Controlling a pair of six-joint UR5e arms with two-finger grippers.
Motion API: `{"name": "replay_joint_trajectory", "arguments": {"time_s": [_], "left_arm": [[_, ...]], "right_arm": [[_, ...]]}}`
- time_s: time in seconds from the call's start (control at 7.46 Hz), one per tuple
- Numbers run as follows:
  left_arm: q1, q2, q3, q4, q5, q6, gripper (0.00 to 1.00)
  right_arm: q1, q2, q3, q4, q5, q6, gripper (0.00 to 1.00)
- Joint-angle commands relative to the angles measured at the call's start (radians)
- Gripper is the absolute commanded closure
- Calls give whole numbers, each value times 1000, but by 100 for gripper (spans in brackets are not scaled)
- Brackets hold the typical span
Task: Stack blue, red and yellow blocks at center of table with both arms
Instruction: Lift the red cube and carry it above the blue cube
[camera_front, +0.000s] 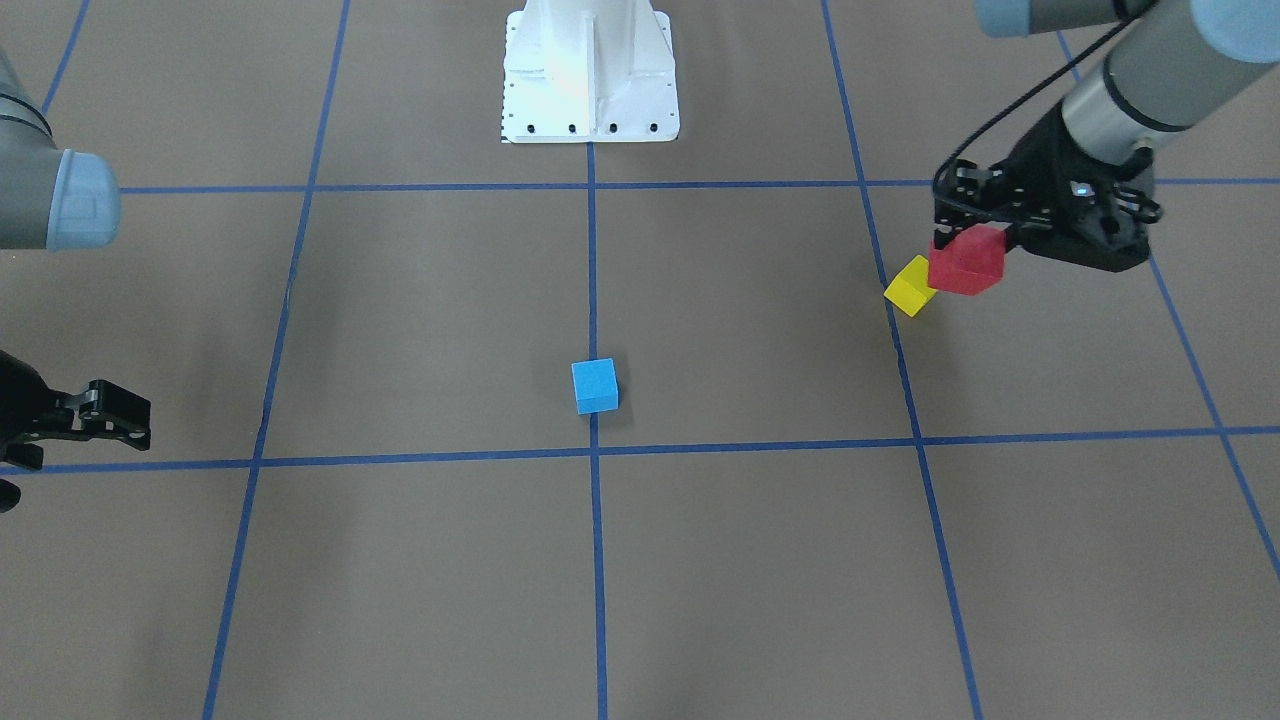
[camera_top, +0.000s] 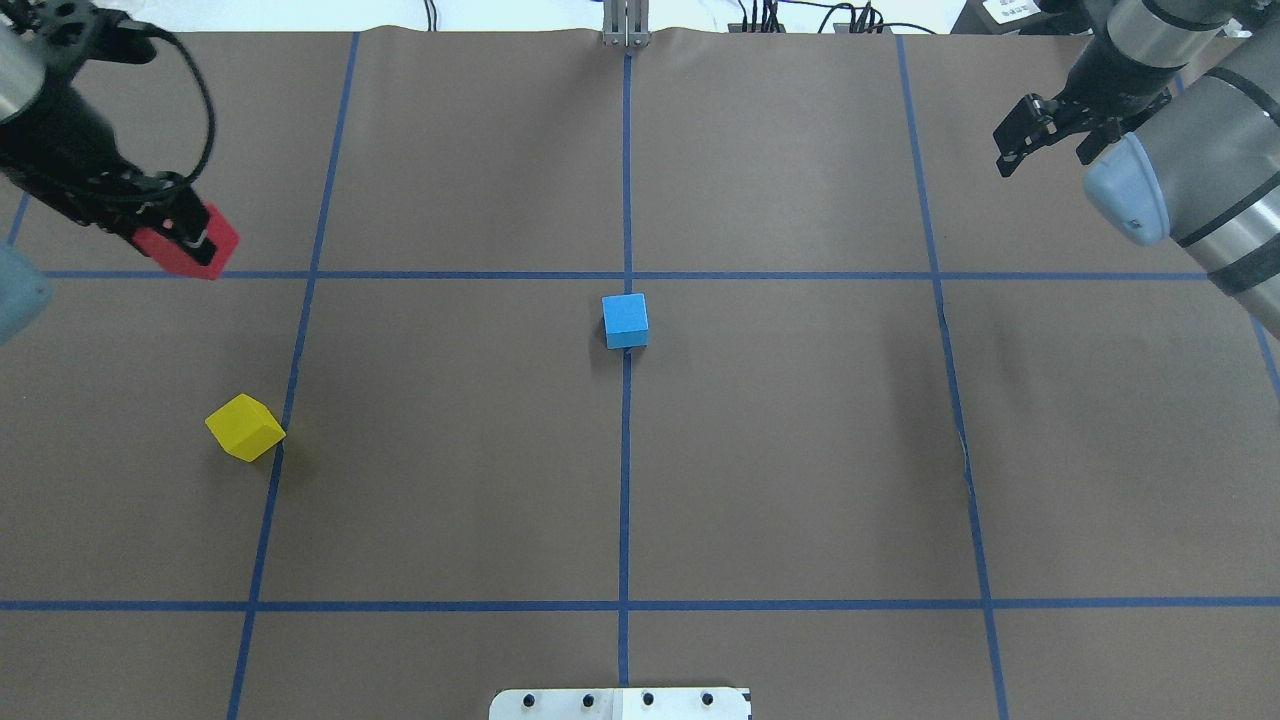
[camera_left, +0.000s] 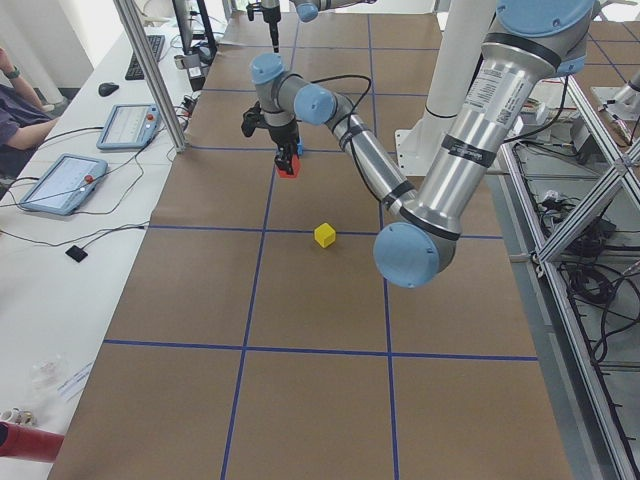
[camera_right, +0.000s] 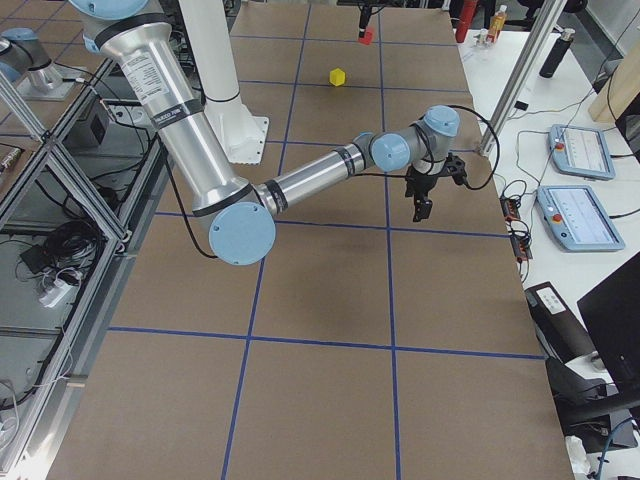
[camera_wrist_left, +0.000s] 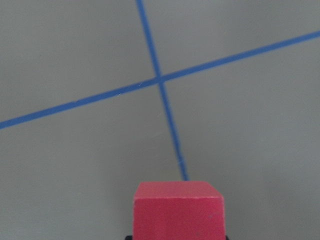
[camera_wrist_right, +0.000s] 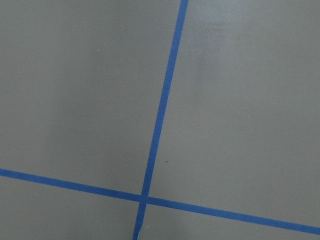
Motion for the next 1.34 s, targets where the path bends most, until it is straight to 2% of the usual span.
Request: {"name": "replay_joint_trajectory", "arguments": {"time_s": [0.0, 0.13, 0.27, 0.54, 0.94, 1.07, 1.21], "left_arm": [[168, -247, 109, 50, 87, -265, 100], [217, -344, 210, 36, 109, -350, 100], [254, -396, 295, -13, 148, -382, 100], [285, -403, 422, -219, 159, -480, 100], [306, -498, 554, -240, 182, -490, 100], [320, -502, 581, -269, 213, -511, 100], [326, -503, 632, -360, 218, -580, 100]], "right_arm": [[76, -58, -2, -1, -1, -138, 1], [128, -92, -9, -2, -1, -233, 1], [168, -118, -12, -2, 10, -300, 1], [246, -185, -21, -2, 54, -338, 1], [328, -282, -15, -2, 67, -401, 1], [329, -294, -13, -1, 70, -401, 1], [329, -297, -12, -1, 68, -396, 1]]}}
